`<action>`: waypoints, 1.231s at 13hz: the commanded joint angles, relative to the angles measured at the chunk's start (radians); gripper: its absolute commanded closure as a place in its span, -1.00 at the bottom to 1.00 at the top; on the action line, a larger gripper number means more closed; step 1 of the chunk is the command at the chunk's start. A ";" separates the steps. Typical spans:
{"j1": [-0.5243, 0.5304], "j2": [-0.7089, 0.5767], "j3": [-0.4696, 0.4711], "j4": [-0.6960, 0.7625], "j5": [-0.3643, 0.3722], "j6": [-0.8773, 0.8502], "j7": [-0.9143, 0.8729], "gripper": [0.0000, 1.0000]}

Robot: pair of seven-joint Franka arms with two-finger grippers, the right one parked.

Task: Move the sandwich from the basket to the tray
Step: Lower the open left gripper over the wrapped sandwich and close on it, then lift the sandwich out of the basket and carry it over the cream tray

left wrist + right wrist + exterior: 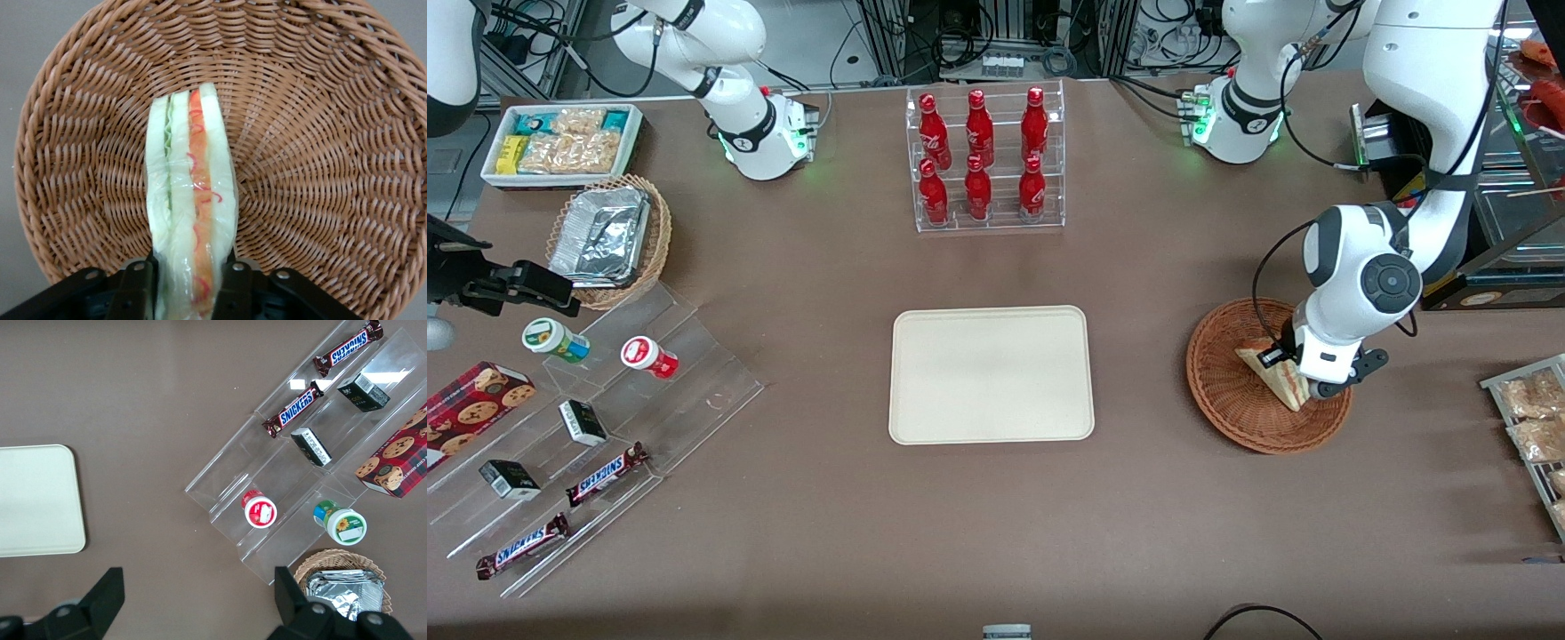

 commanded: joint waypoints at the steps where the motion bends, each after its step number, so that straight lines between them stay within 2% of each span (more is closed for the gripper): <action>1: -0.009 -0.075 0.000 0.005 0.019 -0.089 0.002 1.00; 4: -0.019 -0.150 -0.010 0.023 0.023 -0.199 0.048 1.00; 8: -0.105 -0.195 -0.073 0.099 0.018 -0.306 0.048 1.00; 12: -0.202 -0.150 -0.132 0.187 0.018 -0.315 0.052 1.00; 16: -0.340 0.009 -0.132 0.348 0.019 -0.314 0.071 1.00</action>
